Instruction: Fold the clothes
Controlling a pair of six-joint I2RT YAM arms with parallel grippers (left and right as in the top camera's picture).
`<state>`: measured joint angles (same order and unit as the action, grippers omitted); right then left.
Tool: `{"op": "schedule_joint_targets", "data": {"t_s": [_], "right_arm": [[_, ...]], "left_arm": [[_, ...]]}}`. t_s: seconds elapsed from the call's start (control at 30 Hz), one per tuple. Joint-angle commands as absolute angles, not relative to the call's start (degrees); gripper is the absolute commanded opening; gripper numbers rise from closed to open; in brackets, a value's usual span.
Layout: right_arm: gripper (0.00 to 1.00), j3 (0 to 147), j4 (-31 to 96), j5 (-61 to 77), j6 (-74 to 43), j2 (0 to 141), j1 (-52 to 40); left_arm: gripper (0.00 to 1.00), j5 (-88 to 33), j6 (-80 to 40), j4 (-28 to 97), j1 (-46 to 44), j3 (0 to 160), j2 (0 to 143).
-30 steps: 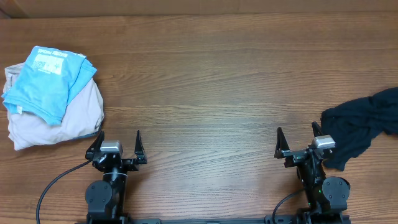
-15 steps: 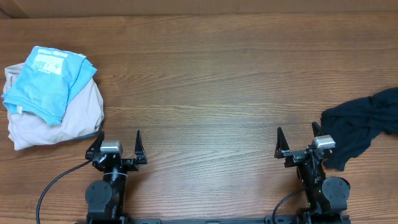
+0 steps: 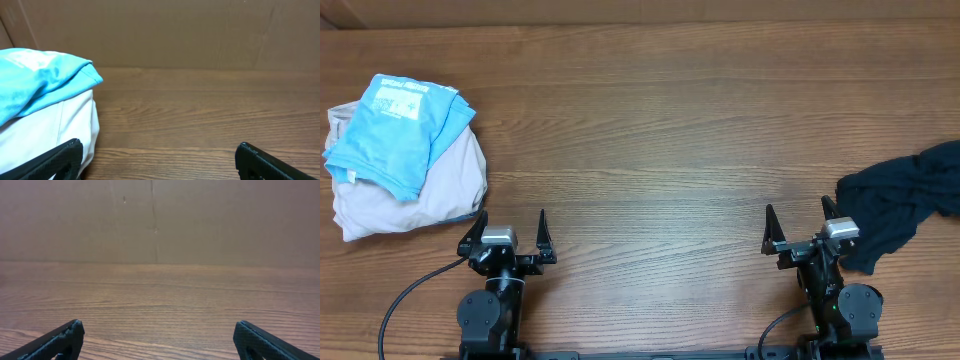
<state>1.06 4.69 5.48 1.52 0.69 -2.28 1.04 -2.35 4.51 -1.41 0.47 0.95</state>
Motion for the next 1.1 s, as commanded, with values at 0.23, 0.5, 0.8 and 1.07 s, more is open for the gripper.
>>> {"op": "schedule_joint_targets", "data": {"t_s": [0.23,0.5,0.8,1.07], "right_arm": [[1.00,0.5,4.4,4.7,0.7,0.3,-2.5],[1.00,3.0,5.8,1.1,-8.0,0.3,-2.5],[1.00,13.4,8.8,-6.5,-8.0,6.6,-2.5],[1.00,26.6,14.8,-7.5,-7.9,26.2,-2.5]], "left_arm": [[1.00,0.6,-0.8,3.8,-1.5,0.3,0.3],[1.00,-0.4,-5.3,7.2,-1.5,3.8,0.4],[1.00,1.9,-5.1,10.8,-1.5,16.7,10.0],[1.00,1.8,-5.2,18.5,-1.5,31.2,30.8]]}}
